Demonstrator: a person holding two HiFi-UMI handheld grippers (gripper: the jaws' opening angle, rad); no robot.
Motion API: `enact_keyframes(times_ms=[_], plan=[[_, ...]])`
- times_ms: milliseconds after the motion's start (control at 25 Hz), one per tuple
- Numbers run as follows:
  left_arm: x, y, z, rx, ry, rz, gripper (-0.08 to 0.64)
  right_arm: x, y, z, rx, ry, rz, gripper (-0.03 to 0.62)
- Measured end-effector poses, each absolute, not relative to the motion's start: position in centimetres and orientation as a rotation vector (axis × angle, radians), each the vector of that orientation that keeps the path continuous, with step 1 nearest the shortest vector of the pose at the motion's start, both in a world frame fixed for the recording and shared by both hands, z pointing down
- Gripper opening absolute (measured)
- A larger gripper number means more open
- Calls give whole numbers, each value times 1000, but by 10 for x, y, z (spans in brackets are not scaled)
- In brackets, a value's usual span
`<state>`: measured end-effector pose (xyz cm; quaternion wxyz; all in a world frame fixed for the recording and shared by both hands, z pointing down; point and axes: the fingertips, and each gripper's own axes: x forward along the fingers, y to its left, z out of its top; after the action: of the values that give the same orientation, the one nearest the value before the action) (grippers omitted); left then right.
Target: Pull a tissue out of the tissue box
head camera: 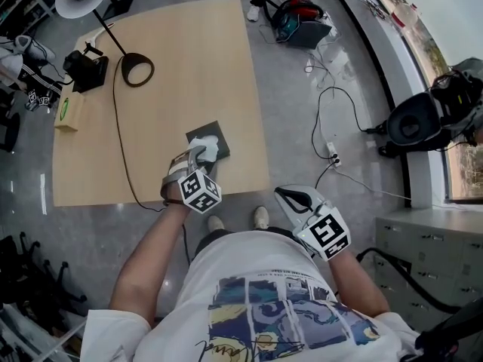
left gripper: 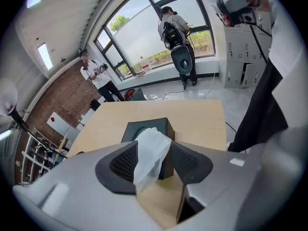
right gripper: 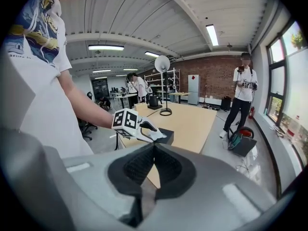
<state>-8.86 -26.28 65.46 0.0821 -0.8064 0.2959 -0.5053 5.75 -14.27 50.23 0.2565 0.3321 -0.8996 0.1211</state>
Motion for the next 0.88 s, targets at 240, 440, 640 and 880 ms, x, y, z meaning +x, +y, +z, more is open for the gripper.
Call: enact_keyframes(times_ms=[240, 440, 640, 880], plan=[[-87, -268, 652, -2461, 899, -1518, 82, 61, -148, 505, 881, -2448, 324, 3], [-90, -268, 648, -2469, 928, -1526, 9, 64, -151, 503, 868, -2466, 315, 3], [-89, -267, 631, -2495, 960, -1489, 8, 66, -150, 505, 846, -2467, 317, 3], [-84, -267, 606, -2534, 973, -1459, 8, 65, -147, 508, 820, -2479, 312, 3]])
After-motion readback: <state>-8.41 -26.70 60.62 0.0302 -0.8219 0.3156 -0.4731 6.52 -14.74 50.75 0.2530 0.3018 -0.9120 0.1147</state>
